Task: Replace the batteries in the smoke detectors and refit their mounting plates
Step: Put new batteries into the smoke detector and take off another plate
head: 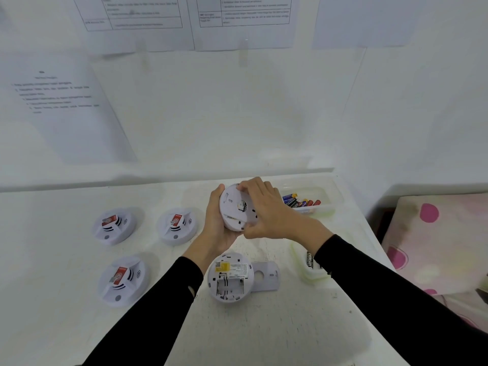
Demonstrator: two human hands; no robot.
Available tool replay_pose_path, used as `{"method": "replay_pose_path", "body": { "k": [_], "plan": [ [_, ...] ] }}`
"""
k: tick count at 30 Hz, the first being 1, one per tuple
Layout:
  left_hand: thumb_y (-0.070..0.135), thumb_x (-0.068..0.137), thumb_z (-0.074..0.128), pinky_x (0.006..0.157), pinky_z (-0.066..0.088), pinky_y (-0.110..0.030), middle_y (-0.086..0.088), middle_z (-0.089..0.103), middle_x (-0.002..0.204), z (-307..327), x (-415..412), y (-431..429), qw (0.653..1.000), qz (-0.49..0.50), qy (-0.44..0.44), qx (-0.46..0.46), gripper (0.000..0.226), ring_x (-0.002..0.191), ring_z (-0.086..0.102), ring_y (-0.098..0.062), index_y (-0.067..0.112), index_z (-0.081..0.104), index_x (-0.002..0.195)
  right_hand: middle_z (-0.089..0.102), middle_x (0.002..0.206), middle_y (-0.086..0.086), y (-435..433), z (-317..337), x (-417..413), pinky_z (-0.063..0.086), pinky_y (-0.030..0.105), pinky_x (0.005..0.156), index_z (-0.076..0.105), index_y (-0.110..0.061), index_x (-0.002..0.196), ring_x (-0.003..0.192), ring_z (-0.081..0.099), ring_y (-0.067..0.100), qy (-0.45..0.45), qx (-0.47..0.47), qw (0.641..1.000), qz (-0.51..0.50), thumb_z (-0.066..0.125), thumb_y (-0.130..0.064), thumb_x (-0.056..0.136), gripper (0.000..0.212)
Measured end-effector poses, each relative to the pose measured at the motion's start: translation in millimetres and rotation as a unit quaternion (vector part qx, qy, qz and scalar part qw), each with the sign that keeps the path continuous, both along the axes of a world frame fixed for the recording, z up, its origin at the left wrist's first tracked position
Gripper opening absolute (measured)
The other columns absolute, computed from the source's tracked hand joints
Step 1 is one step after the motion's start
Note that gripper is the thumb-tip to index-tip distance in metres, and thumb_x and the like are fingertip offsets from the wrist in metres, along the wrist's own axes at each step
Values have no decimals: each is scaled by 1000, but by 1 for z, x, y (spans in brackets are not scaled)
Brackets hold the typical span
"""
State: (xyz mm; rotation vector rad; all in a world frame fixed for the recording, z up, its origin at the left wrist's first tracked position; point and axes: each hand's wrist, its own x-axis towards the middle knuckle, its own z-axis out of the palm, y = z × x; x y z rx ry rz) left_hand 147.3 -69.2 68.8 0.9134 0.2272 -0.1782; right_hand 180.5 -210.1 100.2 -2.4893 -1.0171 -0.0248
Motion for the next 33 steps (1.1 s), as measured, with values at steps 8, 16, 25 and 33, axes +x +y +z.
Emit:
{"method": "replay_pose_path", "body": {
  "k": [8,16,25,33],
  "plan": [
    [54,97,38,80,53,-42,-13,70,107,-3,2,5,1000,-24,-6,-2,49,98,65,-29,17,67,113,30,109,1,1,-8,3,23,25,78,38,-3,126,92,24,15,-21,30,999,32,63,-30,56,79],
    [58,88,45,93,49,-50,-17,68,118,-4,3,6,998,-50,22,17,58,107,63,-34,14,65,121,34,112,5,-3,-9,3,27,30,82,38,-3,128,94,27,17,-40,8,998,43,58,-29,57,78],
    [51,100,37,78,61,-43,-16,71,116,-5,2,10,999,-20,14,-40,54,99,71,-30,11,64,123,39,118,10,-4,1,6,30,25,92,40,-1,129,104,32,20,-44,51,996,60,64,-23,62,75],
    [60,93,41,81,60,-45,-23,66,121,-17,-1,47,990,94,12,-104,67,106,64,-44,8,57,133,35,123,9,-25,-27,35,30,30,99,37,-3,132,112,32,25,69,-68,995,-11,71,-18,68,74]
  ]
}}
